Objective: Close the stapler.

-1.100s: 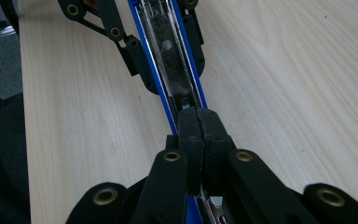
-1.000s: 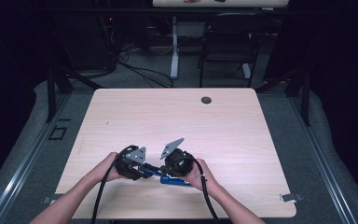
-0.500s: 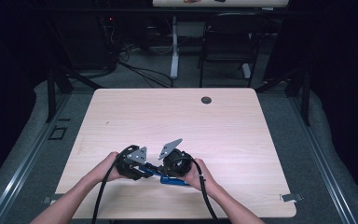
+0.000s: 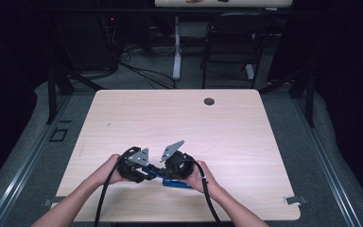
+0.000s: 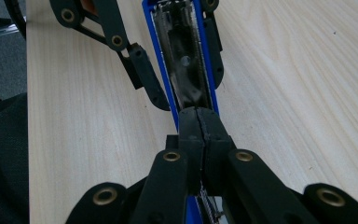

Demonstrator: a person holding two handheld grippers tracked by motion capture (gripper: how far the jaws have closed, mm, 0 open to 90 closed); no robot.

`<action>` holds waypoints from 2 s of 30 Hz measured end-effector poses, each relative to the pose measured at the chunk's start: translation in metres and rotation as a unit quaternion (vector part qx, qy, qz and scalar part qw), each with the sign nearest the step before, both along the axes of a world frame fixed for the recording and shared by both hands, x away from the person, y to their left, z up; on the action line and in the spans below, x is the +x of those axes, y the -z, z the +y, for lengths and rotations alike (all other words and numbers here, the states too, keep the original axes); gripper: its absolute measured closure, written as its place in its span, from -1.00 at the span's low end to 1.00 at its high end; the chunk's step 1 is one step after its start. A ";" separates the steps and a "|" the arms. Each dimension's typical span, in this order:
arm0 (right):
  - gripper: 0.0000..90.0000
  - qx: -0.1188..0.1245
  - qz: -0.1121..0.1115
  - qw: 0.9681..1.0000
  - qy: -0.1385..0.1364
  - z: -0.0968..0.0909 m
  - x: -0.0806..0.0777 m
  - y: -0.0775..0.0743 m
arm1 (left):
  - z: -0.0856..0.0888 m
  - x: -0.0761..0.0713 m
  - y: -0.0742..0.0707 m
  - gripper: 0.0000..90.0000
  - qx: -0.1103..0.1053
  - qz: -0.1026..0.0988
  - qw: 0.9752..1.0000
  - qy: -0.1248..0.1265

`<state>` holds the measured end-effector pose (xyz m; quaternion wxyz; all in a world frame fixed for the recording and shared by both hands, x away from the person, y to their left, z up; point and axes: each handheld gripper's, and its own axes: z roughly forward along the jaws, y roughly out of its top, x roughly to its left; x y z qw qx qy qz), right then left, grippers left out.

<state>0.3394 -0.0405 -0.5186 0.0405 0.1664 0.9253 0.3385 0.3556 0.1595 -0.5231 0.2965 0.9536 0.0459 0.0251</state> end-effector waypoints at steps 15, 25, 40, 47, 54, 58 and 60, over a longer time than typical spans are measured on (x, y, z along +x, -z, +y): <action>1.00 0.012 0.003 1.000 0.010 -0.013 0.001 -0.007 | 0.007 0.000 0.002 0.31 -0.046 0.002 0.998 -0.029; 1.00 0.012 0.006 1.000 0.021 -0.027 -0.001 -0.011 | -0.001 -0.001 0.007 0.12 -0.078 0.011 0.996 -0.044; 1.00 0.015 0.009 0.999 0.030 -0.039 -0.003 -0.013 | 0.016 0.010 0.010 -0.61 -0.070 0.026 0.992 -0.102; 1.00 0.017 0.006 0.999 0.031 -0.040 -0.003 -0.015 | 0.005 -0.002 0.002 -0.37 -0.113 0.015 0.990 -0.089; 1.00 0.021 0.005 0.999 0.033 -0.042 -0.004 -0.018 | -0.014 -0.013 0.000 0.07 -0.145 0.002 0.987 -0.075; 1.00 0.027 0.001 0.999 0.035 -0.044 -0.005 -0.021 | -0.026 -0.016 0.002 0.33 -0.134 -0.006 0.989 -0.060; 1.00 0.024 0.001 0.999 0.036 -0.045 -0.006 -0.023 | -0.032 -0.017 0.003 0.41 -0.133 -0.012 0.989 -0.059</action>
